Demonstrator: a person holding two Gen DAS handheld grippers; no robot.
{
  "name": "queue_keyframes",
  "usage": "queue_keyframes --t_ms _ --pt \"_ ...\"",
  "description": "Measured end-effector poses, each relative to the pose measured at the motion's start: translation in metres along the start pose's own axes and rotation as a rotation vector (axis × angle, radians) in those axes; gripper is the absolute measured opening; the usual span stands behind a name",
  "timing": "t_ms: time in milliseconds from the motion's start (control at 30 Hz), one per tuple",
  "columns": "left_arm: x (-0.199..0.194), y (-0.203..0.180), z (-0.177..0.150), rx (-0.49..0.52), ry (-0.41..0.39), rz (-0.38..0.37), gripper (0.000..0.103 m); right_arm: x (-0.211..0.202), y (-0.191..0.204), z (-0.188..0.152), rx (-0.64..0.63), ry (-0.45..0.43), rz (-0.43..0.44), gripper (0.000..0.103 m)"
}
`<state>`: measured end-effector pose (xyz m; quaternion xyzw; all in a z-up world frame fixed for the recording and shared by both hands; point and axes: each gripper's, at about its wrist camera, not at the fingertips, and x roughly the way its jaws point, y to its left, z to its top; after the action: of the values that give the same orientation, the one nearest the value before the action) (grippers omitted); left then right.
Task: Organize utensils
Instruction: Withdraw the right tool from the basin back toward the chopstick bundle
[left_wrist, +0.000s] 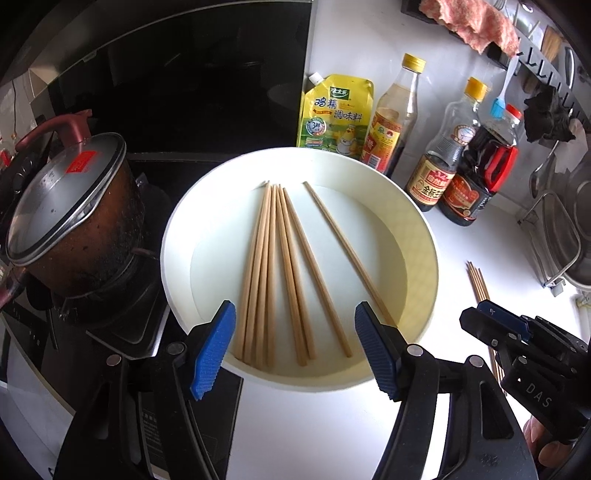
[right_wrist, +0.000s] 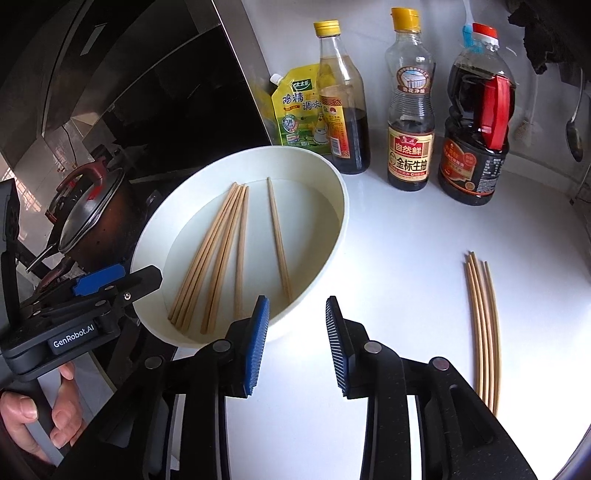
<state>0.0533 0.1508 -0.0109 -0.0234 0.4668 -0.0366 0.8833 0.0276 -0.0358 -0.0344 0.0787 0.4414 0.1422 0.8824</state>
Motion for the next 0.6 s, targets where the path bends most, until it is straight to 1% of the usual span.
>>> queue_keyframes --t_ms 167,300,433,600 --pt "-0.008 -0.015 -0.01 0.007 -0.001 -0.003 0.069 -0.013 -0.018 -0.013 0.017 0.003 -0.007 0.033" --pt "-0.011 -0.031 -0.018 0.015 0.005 -0.011 0.071 -0.023 -0.035 -0.023 0.032 0.004 -0.022 0.035" --pt "-0.012 -0.051 -0.026 0.023 0.005 -0.036 0.075 -0.035 -0.055 -0.034 0.046 -0.004 -0.049 0.036" --pt "-0.008 -0.08 -0.036 0.06 0.021 -0.07 0.075 -0.046 -0.086 -0.049 0.071 -0.01 -0.095 0.036"
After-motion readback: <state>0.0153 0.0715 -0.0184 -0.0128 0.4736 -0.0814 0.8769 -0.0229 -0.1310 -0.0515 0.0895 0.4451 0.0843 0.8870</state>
